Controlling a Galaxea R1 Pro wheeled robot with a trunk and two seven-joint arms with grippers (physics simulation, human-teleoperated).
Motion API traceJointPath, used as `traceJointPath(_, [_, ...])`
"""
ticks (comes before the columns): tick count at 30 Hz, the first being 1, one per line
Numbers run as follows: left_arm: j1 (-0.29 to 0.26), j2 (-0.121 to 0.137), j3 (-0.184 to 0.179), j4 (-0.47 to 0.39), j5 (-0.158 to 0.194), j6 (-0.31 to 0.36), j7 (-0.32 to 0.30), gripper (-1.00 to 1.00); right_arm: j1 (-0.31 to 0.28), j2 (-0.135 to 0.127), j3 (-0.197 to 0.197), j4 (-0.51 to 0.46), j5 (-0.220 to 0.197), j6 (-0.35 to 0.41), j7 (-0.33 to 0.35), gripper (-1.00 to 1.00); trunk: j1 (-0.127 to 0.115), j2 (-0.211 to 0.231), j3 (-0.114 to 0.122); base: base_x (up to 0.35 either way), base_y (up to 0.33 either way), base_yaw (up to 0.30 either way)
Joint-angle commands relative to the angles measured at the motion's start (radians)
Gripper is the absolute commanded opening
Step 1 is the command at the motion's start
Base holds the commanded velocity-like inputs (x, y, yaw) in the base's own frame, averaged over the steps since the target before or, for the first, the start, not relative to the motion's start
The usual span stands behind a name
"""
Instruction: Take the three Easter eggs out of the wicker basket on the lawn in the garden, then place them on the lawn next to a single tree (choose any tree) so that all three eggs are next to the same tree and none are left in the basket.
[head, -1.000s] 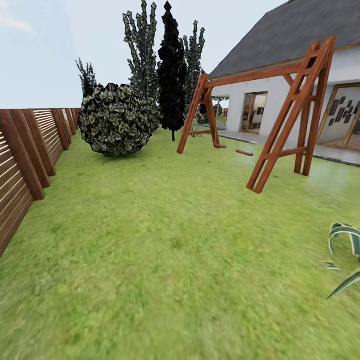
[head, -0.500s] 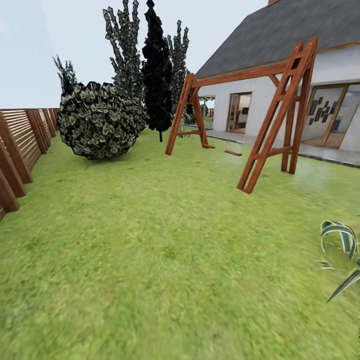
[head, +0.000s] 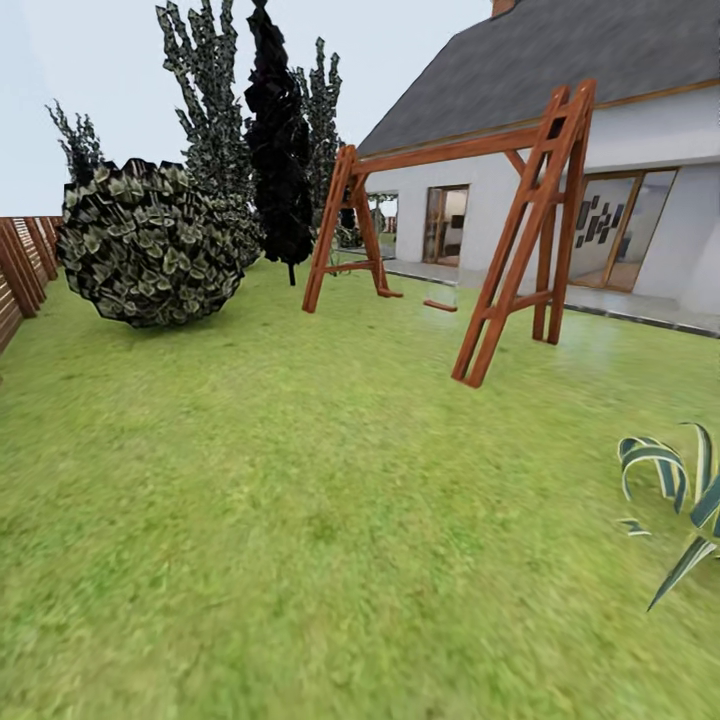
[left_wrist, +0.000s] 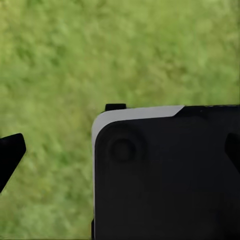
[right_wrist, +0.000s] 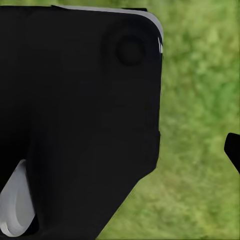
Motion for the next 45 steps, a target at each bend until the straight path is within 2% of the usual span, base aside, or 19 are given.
traceJointPath(1, [-0.001, 0.000, -0.001, 0.001, 0.000, -0.003, 0.000, 1.00, 0.000, 0.000, 0.000, -0.001, 0.000, -0.002, 0.000, 1.00, 0.001, -0.001, -0.001, 0.335, 0.136, -0.021])
traceJointPath(9, [-0.001, 0.000, -0.001, 0.001, 0.000, -0.003, 0.001, 1.00, 0.000, 0.000, 0.000, -0.001, 0.000, -0.002, 0.000, 1.00, 0.001, -0.001, 0.003, 0.336, 0.136, -0.062])
traceJointPath(45, [-0.001, 0.000, -0.001, 0.001, 0.000, -0.003, 0.000, 1.00, 0.000, 0.000, 0.000, -0.001, 0.000, -0.002, 0.000, 1.00, 0.001, -0.001, 0.045, 0.336, 0.136, -0.173])
